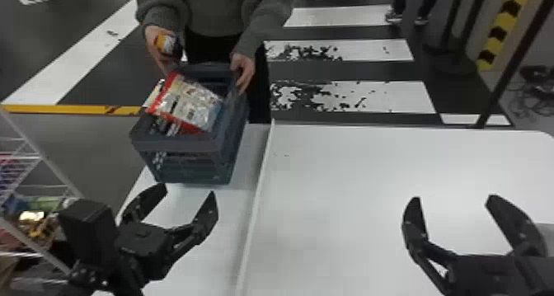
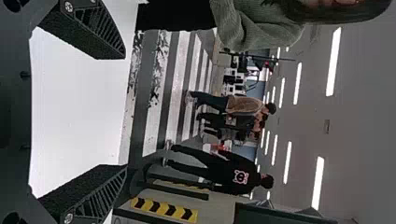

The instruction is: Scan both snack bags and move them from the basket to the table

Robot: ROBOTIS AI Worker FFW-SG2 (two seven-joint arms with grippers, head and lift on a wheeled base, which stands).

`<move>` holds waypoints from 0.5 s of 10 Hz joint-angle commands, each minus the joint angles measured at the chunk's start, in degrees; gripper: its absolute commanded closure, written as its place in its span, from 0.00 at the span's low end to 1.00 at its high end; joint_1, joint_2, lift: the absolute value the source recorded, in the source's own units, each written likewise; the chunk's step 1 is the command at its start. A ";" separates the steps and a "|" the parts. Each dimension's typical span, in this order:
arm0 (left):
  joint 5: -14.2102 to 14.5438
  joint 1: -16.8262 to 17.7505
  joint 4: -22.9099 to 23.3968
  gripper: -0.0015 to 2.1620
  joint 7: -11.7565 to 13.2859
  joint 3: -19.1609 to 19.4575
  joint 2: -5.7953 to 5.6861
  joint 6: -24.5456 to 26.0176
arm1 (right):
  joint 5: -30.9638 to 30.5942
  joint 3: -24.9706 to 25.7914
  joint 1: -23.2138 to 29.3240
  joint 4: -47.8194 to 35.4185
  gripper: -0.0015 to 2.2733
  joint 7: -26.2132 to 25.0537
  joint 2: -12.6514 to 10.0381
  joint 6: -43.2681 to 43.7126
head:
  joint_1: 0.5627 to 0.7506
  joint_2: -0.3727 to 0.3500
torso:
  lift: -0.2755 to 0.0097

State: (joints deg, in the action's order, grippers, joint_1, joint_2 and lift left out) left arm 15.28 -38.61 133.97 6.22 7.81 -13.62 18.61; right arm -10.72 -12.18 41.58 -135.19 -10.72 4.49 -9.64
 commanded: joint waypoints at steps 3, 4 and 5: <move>0.01 -0.50 -0.21 0.07 0.20 0.10 -0.01 -0.02 | 0.09 -0.30 0.08 0.19 0.04 0.00 0.08 0.01 | 0.70 0.69 | 0.62; 0.01 -0.59 -0.12 0.07 0.20 0.19 -0.01 -0.02 | 0.00 -0.38 0.08 0.19 0.04 0.00 0.00 0.01 | 0.70 0.69 | 0.62; 0.01 -0.59 -0.12 0.07 0.20 0.19 -0.01 -0.02 | 0.00 -0.38 0.08 0.19 0.04 0.00 0.00 0.01 | 0.70 0.69 | 0.62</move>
State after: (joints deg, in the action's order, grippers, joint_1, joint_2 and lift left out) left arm 15.29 -39.19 133.83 6.42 7.97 -13.62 18.58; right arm -10.71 -12.56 41.65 -135.00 -10.72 4.53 -9.63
